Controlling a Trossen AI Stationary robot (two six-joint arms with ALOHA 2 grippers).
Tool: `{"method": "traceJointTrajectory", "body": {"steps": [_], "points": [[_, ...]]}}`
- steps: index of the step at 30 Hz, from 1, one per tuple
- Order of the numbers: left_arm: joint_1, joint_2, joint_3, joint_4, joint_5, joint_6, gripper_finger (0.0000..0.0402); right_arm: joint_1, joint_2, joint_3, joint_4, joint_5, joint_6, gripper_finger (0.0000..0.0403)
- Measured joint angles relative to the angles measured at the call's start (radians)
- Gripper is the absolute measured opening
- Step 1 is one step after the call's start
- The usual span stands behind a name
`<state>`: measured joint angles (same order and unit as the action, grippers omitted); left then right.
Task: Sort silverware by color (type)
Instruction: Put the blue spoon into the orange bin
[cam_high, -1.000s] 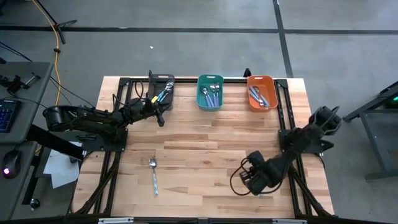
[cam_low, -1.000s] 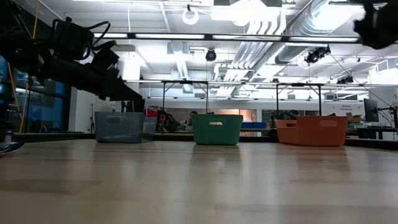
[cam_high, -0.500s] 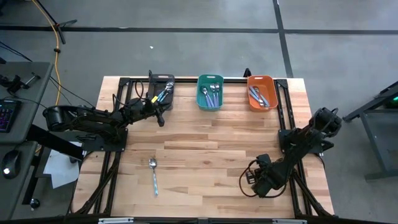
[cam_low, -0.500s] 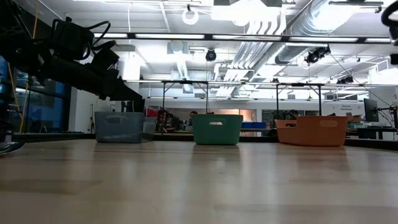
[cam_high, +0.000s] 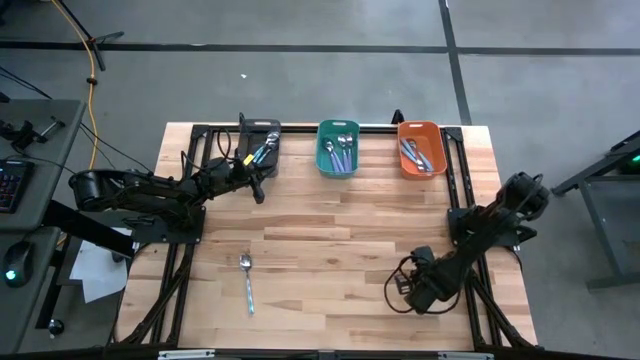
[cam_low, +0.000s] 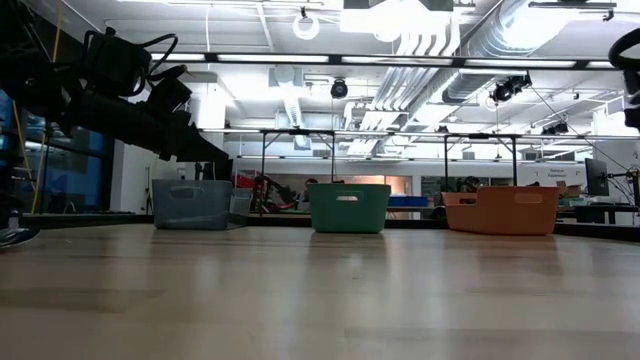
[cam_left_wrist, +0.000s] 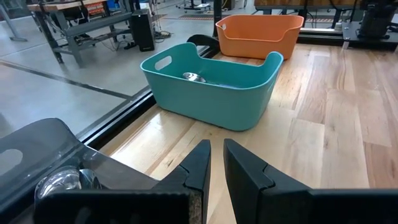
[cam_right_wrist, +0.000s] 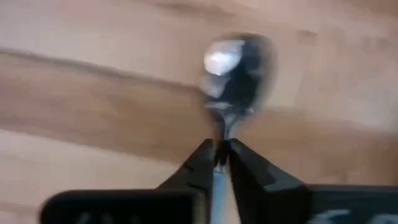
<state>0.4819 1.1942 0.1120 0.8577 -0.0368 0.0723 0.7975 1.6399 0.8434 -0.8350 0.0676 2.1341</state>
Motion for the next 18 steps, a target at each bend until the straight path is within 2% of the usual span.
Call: {"method": "traceJointTrajectory", "body": {"steps": [2, 10, 14, 18], "points": [[0.000, 0.000, 0.000, 0.000, 0.000, 0.000, 0.0035, -0.016, 0.005, 0.013, -0.056, 0.047, -0.049, 0.0007], [-0.001, 0.000, 0.000, 0.000, 0.000, -0.008, 0.0035, -0.156, -0.045, 0.041, -0.126, 0.122, -0.262, 0.0003], [0.000, 0.000, 0.000, 0.000, 0.001, -0.010, 0.0035, -0.294, -0.123, 0.042, -0.172, 0.169, -0.448, 0.0003], [0.000, 0.000, 0.000, 0.000, 0.001, -0.009, 0.0035, -0.508, -0.224, 0.042, -0.234, 0.194, -0.698, 0.0002]]}}
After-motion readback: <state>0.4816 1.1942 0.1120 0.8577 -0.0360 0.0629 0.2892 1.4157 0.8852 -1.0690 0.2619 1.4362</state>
